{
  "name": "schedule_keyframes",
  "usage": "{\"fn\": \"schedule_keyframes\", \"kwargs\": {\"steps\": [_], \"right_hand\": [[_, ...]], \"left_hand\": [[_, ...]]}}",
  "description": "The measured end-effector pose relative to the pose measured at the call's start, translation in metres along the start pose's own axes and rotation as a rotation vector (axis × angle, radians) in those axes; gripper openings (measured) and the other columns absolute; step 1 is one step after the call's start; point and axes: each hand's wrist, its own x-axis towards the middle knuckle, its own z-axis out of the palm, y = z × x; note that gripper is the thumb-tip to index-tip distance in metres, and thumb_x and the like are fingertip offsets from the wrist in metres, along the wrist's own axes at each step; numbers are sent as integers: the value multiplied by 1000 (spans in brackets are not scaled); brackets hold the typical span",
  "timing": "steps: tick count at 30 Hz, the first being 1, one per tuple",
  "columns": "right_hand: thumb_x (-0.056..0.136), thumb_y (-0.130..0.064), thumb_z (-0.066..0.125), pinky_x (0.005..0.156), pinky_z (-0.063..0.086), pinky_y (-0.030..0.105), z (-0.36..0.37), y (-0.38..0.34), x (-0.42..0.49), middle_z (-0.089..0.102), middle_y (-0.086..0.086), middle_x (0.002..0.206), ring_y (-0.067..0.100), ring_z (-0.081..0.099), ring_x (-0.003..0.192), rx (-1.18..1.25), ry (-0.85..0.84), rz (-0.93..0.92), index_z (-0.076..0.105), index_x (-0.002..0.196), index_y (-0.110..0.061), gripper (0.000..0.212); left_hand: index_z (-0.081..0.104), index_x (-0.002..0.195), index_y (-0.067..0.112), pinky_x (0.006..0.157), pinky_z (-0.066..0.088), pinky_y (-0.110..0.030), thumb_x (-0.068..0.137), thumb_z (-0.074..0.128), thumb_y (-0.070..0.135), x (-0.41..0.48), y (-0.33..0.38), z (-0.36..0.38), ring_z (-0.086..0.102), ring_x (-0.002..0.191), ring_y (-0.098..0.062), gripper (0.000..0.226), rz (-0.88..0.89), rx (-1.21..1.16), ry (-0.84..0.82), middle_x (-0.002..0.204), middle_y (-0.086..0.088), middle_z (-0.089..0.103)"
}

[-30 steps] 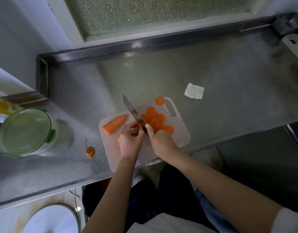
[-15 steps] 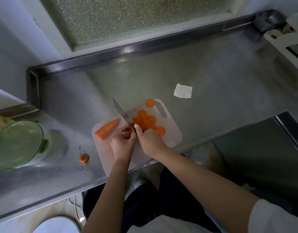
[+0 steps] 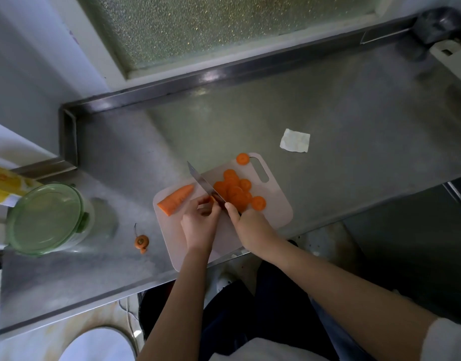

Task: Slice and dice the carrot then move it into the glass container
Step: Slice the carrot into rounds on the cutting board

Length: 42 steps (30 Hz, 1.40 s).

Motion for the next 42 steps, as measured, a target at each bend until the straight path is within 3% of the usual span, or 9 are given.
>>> {"fn": "schedule_keyframes", "kwargs": {"steps": [4, 7, 9, 12, 17, 21, 24, 29, 42], "right_hand": [[100, -51, 28, 69, 42, 33, -2, -19, 8, 55, 7, 73, 21, 54, 74, -3, 49, -51, 56, 76, -14, 52], [100, -54, 20, 66, 36, 28, -4, -26, 19, 47, -1, 65, 16, 48, 65, -9, -2, 31, 53, 77, -10, 59], [100, -53, 18, 65, 36, 28, -9, -22, 21, 49, 1, 68, 22, 55, 76, 4, -23, 24, 54, 77, -9, 62], [101, -49, 25, 75, 39, 31, -15, -15, 22, 61, 14, 97, 31, 57, 101, 65, 0, -24, 62, 102, -6, 56], [97, -57, 23, 69, 41, 34, -22, -21, 23, 66, 20, 79, 30, 59, 77, 85, 88, -57, 62, 77, 4, 75], [96, -60, 26, 70, 39, 32, -25, -25, 16, 62, 15, 75, 27, 55, 73, 93, 84, -43, 58, 66, -5, 70], [95, -60, 31, 63, 40, 30, -16, -27, 14, 54, 4, 60, 22, 52, 61, 170, 40, -28, 48, 57, -16, 60], [95, -58, 34, 34, 25, 17, 3, -32, 13, 35, -4, 41, 6, 34, 28, 392, -40, 100, 38, 56, -13, 59], [96, -56, 33, 51, 33, 25, 10, -17, 20, 48, -1, 57, 14, 45, 52, 137, 25, -23, 49, 76, -21, 44]], "left_hand": [[64, 100, 21, 71, 50, -12, 85, 66, 33, -3, 0, -3, 63, 83, -3, 19, 20, 6, -15, 90, 4, 68], [63, 108, 18, 74, 51, -14, 85, 66, 32, -4, -4, -4, 62, 84, 0, 27, 18, 1, -28, 91, 7, 67], [62, 109, 17, 77, 51, -18, 85, 66, 28, -4, -5, -4, 61, 83, 1, 26, 25, 9, -44, 89, 12, 65], [62, 110, 17, 73, 46, -8, 86, 66, 22, -2, -1, -4, 58, 81, 7, 24, 58, 24, -90, 89, 12, 63], [58, 121, 15, 91, 45, -23, 93, 58, 20, 3, 4, -13, 56, 99, -10, 29, 192, 138, -152, 113, 3, 59], [63, 111, 8, 93, 42, -29, 87, 59, 6, 14, 2, -37, 53, 102, -24, 24, 450, 280, 74, 109, -8, 58], [60, 113, 10, 89, 43, -44, 83, 62, 13, 26, 6, -54, 48, 104, -30, 30, 330, 454, 174, 111, -10, 54], [47, 133, 19, 97, 31, -36, 90, 55, 40, 39, 6, -65, 45, 117, -28, 49, 174, 743, 1, 130, -5, 51], [65, 107, 14, 81, 50, -39, 84, 65, 24, 9, -5, -67, 56, 93, -25, 25, 175, 555, -177, 101, -4, 54]]}}
